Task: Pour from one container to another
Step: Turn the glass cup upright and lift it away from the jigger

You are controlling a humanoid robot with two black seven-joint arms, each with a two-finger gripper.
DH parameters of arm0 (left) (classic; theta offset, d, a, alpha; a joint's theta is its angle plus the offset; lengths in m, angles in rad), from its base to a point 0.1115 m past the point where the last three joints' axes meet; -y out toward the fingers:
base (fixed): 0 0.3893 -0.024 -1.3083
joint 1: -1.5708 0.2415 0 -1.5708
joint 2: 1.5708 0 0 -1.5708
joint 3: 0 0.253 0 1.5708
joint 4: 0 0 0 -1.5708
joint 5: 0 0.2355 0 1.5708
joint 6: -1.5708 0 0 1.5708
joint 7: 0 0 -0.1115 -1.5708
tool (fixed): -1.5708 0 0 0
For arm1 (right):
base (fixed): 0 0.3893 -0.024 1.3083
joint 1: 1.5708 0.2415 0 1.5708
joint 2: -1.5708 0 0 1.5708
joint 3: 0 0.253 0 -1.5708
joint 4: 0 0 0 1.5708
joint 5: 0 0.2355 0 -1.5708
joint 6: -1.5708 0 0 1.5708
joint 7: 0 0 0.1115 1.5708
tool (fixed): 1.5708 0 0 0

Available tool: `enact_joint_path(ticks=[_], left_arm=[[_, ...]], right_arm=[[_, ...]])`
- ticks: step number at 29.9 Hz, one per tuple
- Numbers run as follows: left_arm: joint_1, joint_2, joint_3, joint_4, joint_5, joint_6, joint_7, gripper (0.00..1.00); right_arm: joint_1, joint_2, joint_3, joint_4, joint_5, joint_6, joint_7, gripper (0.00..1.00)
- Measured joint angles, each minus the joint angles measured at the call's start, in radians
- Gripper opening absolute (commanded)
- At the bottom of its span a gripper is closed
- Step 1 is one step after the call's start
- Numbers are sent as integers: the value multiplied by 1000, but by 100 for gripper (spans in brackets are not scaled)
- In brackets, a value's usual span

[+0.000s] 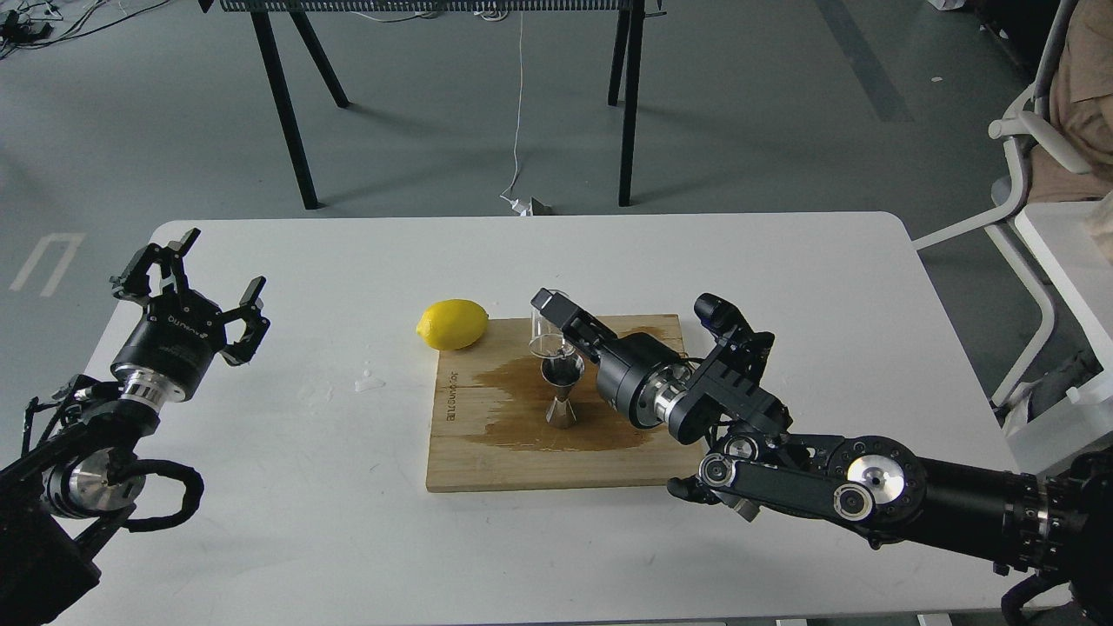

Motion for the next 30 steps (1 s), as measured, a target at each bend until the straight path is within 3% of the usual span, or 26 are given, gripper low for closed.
enact_joint_path(ticks=[17,30], left_arm=[[0,0,0,0,0,0,0,90],[0,0,0,0,0,0,0,90]], right_arm=[[-129,0,223,25,101,-8,-10,44],[-388,7,654,82,323,42,7,45]])
